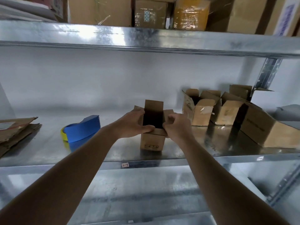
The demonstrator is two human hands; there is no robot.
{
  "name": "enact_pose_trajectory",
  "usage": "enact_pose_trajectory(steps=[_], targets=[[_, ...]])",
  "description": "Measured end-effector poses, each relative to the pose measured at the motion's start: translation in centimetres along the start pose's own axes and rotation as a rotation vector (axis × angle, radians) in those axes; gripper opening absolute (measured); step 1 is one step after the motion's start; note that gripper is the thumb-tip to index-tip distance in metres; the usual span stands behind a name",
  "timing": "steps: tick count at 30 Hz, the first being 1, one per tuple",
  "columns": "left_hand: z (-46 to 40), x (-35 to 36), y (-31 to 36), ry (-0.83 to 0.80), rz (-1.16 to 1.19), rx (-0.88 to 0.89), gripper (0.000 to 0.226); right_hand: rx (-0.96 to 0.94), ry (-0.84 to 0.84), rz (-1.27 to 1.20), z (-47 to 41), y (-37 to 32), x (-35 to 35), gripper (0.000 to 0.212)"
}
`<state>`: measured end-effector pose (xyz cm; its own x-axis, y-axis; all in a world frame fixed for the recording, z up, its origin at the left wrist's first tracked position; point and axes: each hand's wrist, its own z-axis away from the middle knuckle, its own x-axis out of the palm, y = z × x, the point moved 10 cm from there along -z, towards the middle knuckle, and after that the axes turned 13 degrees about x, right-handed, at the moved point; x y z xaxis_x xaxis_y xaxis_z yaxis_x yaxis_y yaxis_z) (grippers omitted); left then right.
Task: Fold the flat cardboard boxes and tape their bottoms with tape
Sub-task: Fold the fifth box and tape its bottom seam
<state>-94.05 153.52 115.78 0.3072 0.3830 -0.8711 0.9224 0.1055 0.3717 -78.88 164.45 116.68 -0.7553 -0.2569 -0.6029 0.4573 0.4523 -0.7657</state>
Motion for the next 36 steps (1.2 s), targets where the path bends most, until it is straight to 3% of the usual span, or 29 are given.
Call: enact_pose_trajectory(steps=[5,10,16,21,29,36], targets=[[-2.3,2.1,3.3,-0.043,0.018,0.102,0.062,0.086,0.084,-0.021,0.5,2.9,-3.6,0.006],[-5.0,4.9,7.9,-0.091,0.087,0.182,0.055,0.177,0.129,0.009,0.6,6.6,-8.4,0.004],[-8.8,8.5,14.3,-0.117,0.183,0.256,0.055,0.230,0.185,-0.008,-0.7,11.1,-14.8,0.017],[-12.5,12.3,19.1,-0.124,0.248,0.293,0.066,0.243,0.219,0.005,-2.8,15.6,-19.8,0.015],[-18.0,17.5,22.2,-0.056,0.136,0.188,0.074,0.128,0.109,-0.002,-8.3,21.2,-22.9,0.006],[-20.2,18.9,21.5,0.005,0.118,-0.003,0.059,-0.039,-0.051,-0.015,-11.0,20.9,-21.8,0.017]])
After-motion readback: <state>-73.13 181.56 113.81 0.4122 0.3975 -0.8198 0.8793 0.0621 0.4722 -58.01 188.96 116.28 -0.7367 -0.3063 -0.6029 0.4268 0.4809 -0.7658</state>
